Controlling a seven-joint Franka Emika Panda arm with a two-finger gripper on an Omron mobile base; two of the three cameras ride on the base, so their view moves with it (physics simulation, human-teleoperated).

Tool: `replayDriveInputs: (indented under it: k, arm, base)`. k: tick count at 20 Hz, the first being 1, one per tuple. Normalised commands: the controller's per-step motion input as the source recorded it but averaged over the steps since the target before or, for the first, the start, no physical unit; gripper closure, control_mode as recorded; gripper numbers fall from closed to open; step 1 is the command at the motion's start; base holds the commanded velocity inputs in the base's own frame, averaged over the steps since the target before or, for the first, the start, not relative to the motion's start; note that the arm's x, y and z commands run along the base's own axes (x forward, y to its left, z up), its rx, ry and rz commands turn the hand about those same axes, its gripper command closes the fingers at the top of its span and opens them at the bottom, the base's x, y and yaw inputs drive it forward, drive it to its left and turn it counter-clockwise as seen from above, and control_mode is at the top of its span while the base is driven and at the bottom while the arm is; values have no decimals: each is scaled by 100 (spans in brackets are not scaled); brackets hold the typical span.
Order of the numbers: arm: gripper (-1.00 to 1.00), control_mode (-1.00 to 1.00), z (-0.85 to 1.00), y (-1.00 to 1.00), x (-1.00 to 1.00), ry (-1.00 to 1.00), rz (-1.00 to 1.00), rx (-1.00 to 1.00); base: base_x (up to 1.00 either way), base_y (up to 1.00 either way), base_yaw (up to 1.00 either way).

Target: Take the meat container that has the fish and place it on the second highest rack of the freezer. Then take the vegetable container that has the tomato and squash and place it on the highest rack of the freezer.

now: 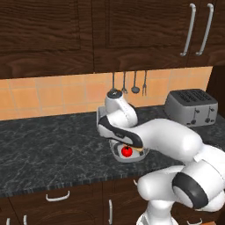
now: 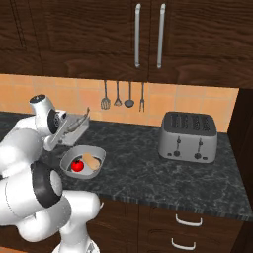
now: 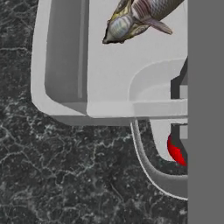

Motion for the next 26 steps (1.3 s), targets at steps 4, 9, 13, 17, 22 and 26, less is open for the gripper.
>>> replayDriveInputs:
  k: [4,9,13,17,22,26]
  arm:
    - [100,-100,27,-100,-42,0,6,1]
    - [100,-100,33,-100,-42,0,9,1]
    - [100,-100,46,-77,-37,1,1,0]
    - [100,-100,41,-64,-25,6,0,0]
    - [100,-100,27,-39,-25,9,-1,0]
    - [100,-100,1,-1,-41,-3,-3,-6]
  base:
    - [0,0,0]
    - [0,0,0]
    - [0,0,0]
    - [0,0,0]
    - [0,0,0]
    - [0,0,0]
